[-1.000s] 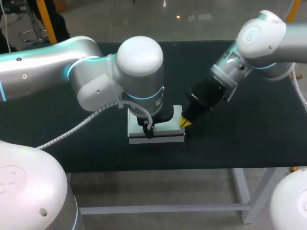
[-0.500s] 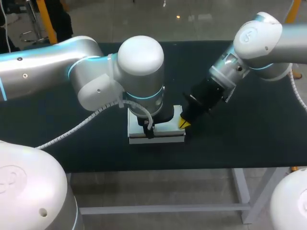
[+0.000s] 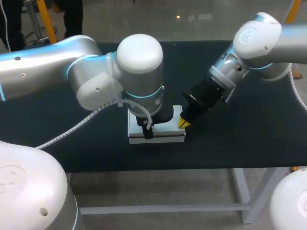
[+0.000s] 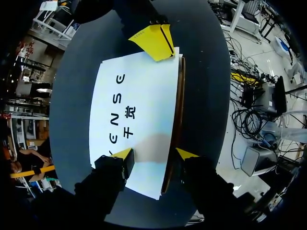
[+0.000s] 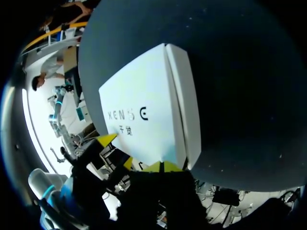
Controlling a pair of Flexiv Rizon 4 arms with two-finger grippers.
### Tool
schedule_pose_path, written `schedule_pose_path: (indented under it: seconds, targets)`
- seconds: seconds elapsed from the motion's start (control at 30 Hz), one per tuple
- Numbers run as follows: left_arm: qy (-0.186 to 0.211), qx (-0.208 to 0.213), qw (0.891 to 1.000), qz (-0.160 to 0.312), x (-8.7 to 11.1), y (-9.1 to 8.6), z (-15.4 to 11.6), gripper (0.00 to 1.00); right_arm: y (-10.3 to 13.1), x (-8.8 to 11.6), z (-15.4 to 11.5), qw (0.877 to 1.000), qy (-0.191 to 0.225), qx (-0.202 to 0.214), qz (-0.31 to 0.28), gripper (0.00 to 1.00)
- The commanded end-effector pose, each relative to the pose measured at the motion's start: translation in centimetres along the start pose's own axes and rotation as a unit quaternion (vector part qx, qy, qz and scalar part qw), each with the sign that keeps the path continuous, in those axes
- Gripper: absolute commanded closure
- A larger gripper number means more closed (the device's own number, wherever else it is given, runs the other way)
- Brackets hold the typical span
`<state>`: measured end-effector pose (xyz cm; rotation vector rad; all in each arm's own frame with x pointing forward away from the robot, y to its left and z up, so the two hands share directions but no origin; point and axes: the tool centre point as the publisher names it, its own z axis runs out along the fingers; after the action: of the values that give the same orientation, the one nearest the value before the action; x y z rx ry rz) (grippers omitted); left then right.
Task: Assemble the packaging by folding the flat box into shape, placing the metal phone stand inside, and closing the box properly
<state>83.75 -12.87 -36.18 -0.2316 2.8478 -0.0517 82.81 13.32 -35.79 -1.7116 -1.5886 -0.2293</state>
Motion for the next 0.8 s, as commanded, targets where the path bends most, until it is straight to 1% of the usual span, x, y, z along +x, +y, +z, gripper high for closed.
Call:
schedule_pose_path:
  seconds: [0.03,0.17,0.27,0.33,0.4,0.43,0.47,0.5,0.53,0.57,0.7,0.8]
  targets:
    - [0.003,0.006,1.000,0.002,0.0,0.6,-0.6,0.42,0.2,-0.1,0.0,1.000,0.001,0.003,0.000,1.00]
    - [0.008,0.011,1.000,0.004,0.1,1.0,-1.1,0.38,0.3,-0.2,0.0,1.000,0.001,0.003,0.000,1.00]
    - [0.014,0.023,1.000,0.005,0.0,1.4,-1.6,0.35,0.3,-0.2,-0.1,1.000,0.001,0.003,0.000,1.00]
    - [0.021,0.037,0.999,0.005,-0.1,1.8,-2.2,0.36,0.3,-0.2,-0.1,1.000,0.002,0.003,0.000,1.00]
    - [0.029,0.053,0.998,0.007,-0.2,2.1,-2.7,0.39,0.3,-0.2,0.0,1.000,0.002,0.003,0.001,1.00]
    - [0.041,0.068,0.997,0.005,-0.4,2.3,-3.1,0.47,0.3,-0.2,0.0,1.000,0.002,0.003,0.001,1.00]
    - [0.044,0.075,0.996,0.003,-0.5,2.4,-3.2,0.54,0.3,-0.2,0.0,1.000,0.002,0.003,0.001,1.00]
    - [0.047,0.080,0.996,-0.002,-0.6,2.4,-3.4,0.66,0.3,-0.3,0.0,1.000,0.002,0.002,0.001,1.00]
    - [0.051,0.084,0.995,-0.006,-0.7,2.4,-3.4,0.79,0.3,-0.3,0.0,1.000,0.002,0.002,0.001,1.00]
    - [0.053,0.087,0.995,-0.010,-0.8,2.4,-3.4,1.00,0.3,-0.3,0.0,1.000,0.002,0.002,0.001,1.00]
    - [0.071,0.097,0.992,-0.025,-1.2,2.5,-2.9,1.00,0.3,-0.2,0.0,1.000,0.002,0.002,0.000,1.00]
    - [0.092,0.104,0.990,-0.034,-1.6,2.8,-2.4,1.00,0.3,-0.2,0.0,1.000,0.002,0.002,0.001,1.00]
